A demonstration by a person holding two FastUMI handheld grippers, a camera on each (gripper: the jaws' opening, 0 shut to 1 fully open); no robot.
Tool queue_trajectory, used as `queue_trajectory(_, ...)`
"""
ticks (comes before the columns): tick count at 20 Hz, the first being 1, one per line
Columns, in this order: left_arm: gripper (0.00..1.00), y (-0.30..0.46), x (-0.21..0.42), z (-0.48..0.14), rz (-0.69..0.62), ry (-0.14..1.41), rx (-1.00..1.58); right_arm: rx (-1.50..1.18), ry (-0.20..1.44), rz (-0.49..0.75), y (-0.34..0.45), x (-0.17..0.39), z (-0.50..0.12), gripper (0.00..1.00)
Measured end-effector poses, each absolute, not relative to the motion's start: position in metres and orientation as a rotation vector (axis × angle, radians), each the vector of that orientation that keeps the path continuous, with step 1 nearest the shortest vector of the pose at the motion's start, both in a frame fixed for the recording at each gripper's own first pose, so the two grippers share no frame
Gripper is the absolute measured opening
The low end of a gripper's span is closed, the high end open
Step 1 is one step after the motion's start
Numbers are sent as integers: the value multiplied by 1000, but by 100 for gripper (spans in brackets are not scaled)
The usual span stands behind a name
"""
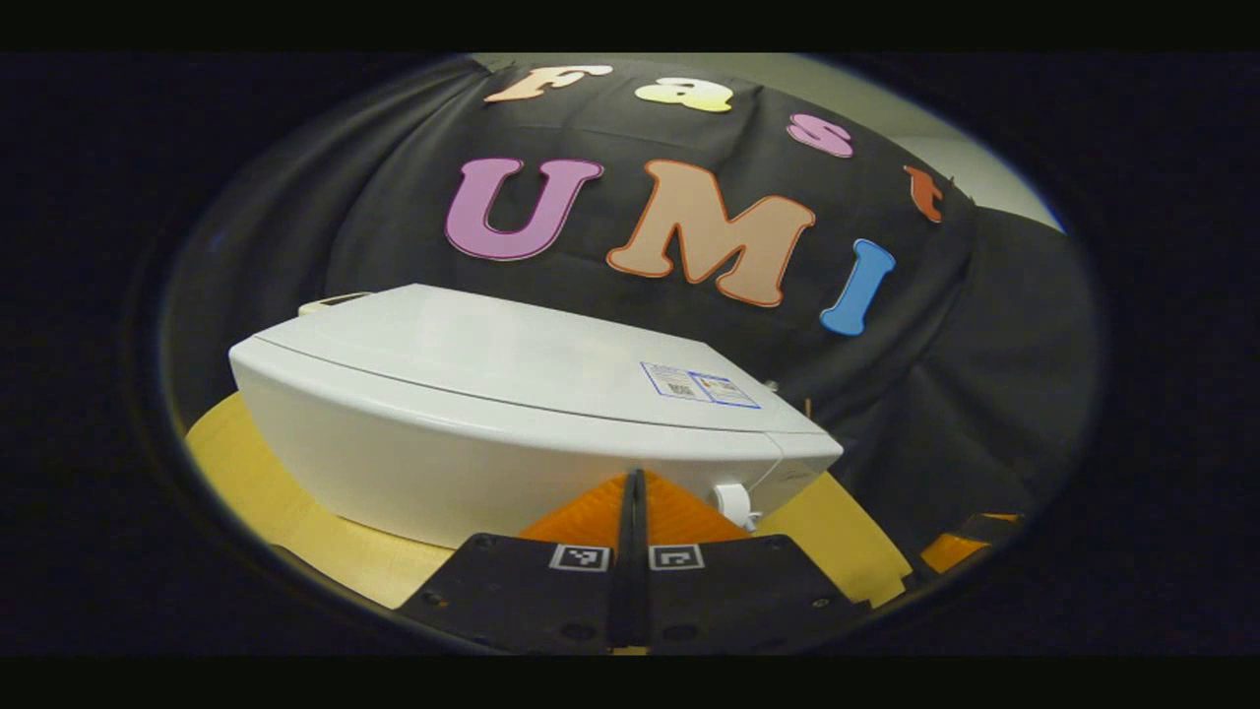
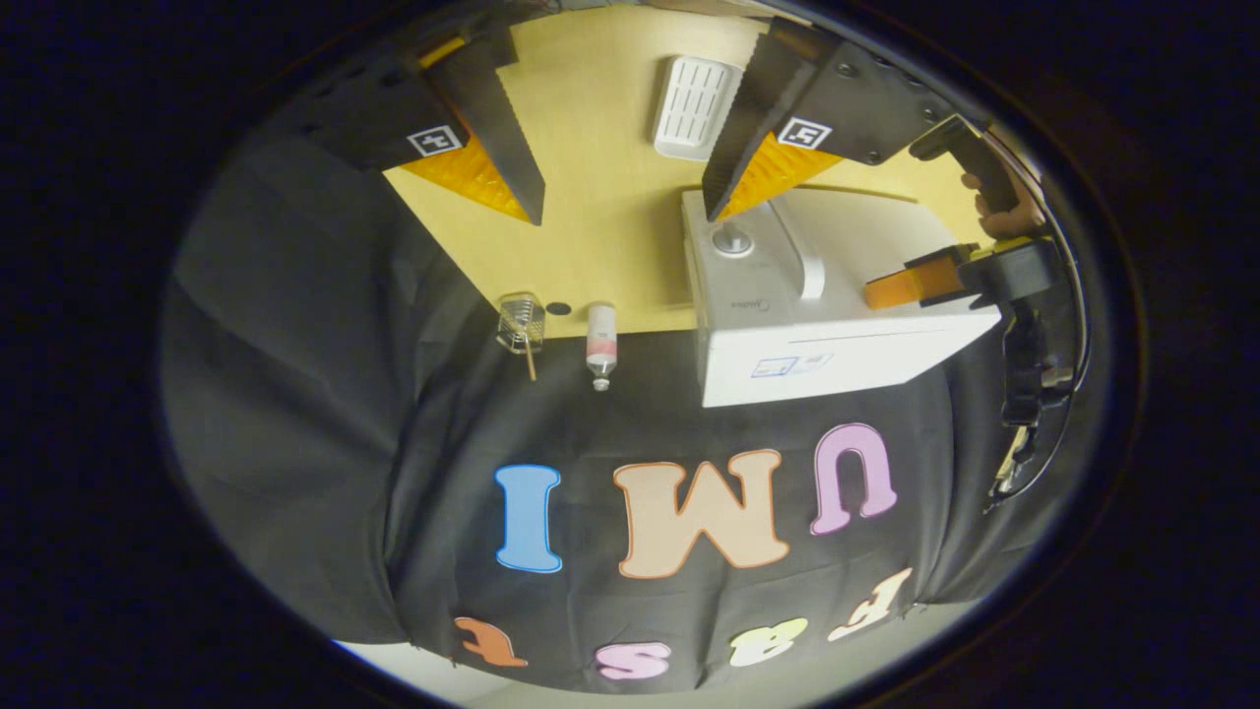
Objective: Open the microwave oven with the left hand, put the food in, and close the microwave oven.
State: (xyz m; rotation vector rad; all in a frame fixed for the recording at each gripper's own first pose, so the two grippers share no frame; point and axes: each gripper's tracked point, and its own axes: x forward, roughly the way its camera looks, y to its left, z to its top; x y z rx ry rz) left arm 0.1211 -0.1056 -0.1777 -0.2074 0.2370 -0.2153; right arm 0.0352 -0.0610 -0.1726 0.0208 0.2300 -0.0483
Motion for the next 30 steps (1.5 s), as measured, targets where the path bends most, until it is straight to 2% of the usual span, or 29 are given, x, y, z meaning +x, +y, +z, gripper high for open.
queue_trajectory(1,1,-106,122,-177,-214,236,-204,31,222,-45,-60,34,-170,100)
queue_trajectory(2,0,-107,121,-177,-215,241,-200,40,215,-40,-58,34,-168,92)
queue_trajectory(9,1,-77,105,-148,-168,184,-103,112,203,33,-34,39,-159,92)
queue_trajectory(16,0,-17,62,-103,-42,117,-66,71,116,119,-13,55,-106,92)
queue_trajectory(19,5,4,44,-79,15,75,-20,39,89,155,-1,55,-84,92)
queue_trajectory(20,9,8,38,-69,27,54,-3,27,80,168,2,55,-78,92)
queue_trajectory(21,21,11,31,-59,38,34,12,16,72,183,8,54,-72,92)
queue_trajectory(23,33,14,21,-40,56,-17,27,-3,58,204,14,55,-60,92)
queue_trajectory(26,94,13,15,-21,83,-75,25,-10,45,222,19,54,-47,92)
queue_trajectory(30,96,0,17,-19,63,-67,17,-21,23,233,19,57,-37,92)
